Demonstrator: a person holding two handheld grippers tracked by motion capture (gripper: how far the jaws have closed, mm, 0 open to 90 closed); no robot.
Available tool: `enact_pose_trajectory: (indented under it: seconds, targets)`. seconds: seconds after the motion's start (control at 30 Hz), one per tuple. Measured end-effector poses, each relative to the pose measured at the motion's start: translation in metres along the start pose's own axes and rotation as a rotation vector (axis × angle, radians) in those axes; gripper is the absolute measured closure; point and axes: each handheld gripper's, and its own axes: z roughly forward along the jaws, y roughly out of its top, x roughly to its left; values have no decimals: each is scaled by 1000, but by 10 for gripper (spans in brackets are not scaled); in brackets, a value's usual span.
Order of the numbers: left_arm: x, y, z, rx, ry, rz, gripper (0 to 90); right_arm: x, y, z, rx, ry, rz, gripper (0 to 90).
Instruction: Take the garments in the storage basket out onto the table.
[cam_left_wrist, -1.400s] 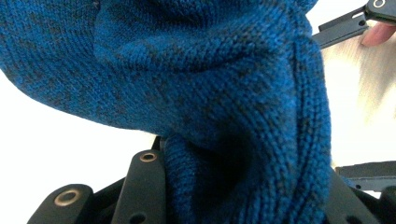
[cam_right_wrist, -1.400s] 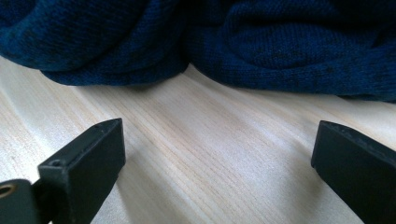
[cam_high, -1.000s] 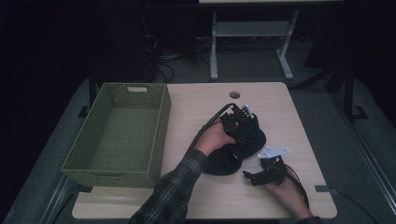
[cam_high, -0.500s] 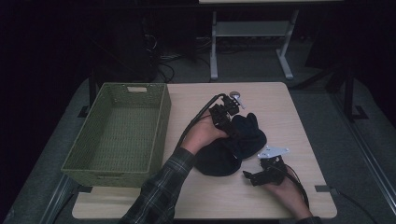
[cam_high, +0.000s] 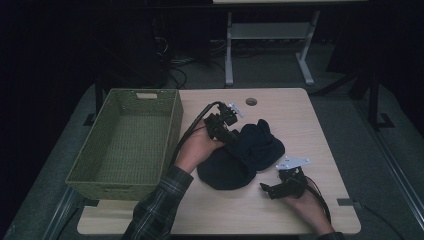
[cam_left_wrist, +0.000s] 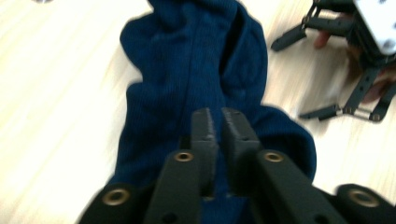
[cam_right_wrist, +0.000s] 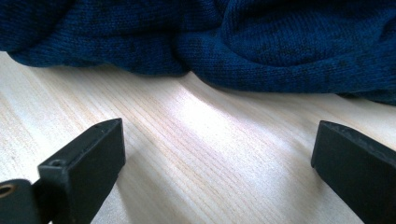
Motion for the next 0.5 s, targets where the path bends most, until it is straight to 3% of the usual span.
enact_pose_trajectory:
  seconds: [0.23, 0.33, 0.5]
  targets:
    - [-5, -26, 9, 26, 42, -32, 898, 0, 0, 0, 0, 0, 0, 24]
    - [-7, -36, 17, 31, 33, -45, 898, 0, 0, 0, 0, 0, -1, 24]
    - [-7, -55, 39, 79, 10, -67, 897, 0, 0, 0, 0, 0, 0, 24]
